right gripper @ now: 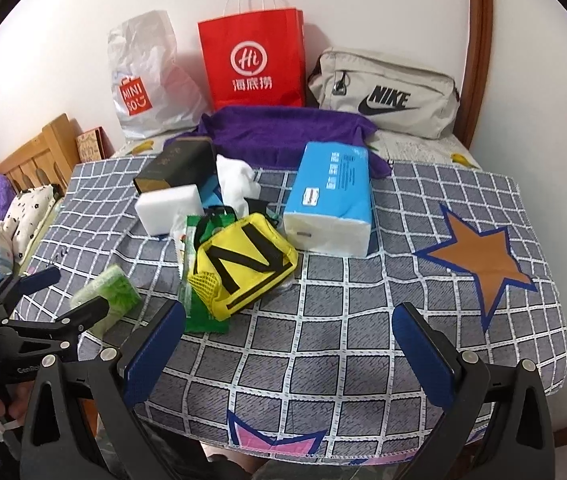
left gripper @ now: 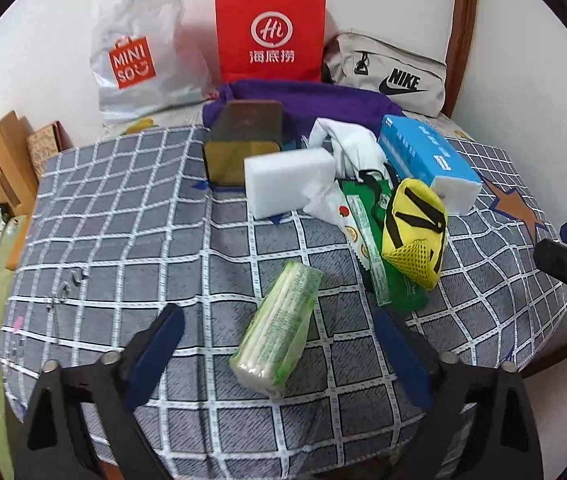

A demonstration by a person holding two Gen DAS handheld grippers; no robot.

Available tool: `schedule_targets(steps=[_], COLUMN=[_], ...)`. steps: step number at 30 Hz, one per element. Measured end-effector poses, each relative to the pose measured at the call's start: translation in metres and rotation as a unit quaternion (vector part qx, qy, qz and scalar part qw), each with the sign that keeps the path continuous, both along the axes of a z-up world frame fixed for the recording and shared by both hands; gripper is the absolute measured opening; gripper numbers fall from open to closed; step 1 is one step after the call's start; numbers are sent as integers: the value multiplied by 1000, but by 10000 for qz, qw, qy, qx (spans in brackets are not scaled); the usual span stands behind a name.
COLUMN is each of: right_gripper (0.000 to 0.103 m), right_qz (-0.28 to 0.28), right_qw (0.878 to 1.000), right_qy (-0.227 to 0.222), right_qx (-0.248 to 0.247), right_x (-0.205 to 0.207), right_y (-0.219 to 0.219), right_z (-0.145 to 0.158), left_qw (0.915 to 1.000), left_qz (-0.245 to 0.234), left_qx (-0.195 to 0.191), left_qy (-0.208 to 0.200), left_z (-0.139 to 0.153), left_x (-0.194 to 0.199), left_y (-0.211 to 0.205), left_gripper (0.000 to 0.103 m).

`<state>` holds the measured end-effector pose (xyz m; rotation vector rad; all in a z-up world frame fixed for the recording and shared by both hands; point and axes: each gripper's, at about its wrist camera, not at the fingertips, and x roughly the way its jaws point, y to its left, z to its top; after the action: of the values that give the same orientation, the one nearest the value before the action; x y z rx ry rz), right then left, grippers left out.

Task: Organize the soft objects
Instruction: 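Grasp the green-and-white wrapped package with the left gripper while the right tool reaches the yellow N bag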

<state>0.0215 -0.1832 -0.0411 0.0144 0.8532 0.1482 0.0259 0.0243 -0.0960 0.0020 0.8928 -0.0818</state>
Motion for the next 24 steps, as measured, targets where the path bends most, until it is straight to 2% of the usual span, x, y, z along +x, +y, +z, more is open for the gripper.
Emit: schedule_targets(steps=[4,5,10,13,18,24], right_gripper=[102,102,102,102,102,101], right_qz=[-3,3,47,88,244,569], right_qw=[9998,9997,9990,9985,9973,9957], right_qy=[194,255,436,536,674,642], right_qx=[13,5,-44,-8,156,342], right_x=[11,14,27,33,45,56], right_y=[2,3,8,9,13,28], right_z=[-14,-19,-35,-43,-56,-63], left_qw=[9996,9994,9990,9986,9990,9987], left_qz=[-29,-68,-240,-269,-231,-155], left_qx=[-206,-276,-331,-431,-370,-473], left_qy=[179,203,176,177,126,83], left_z=[-18,-21,-28,-27,-25,-40], left_x=[9,10,11,14,19,27], left_y=[3,4,2,5,8,10], left_gripper=[47,41,25,23,22,22])
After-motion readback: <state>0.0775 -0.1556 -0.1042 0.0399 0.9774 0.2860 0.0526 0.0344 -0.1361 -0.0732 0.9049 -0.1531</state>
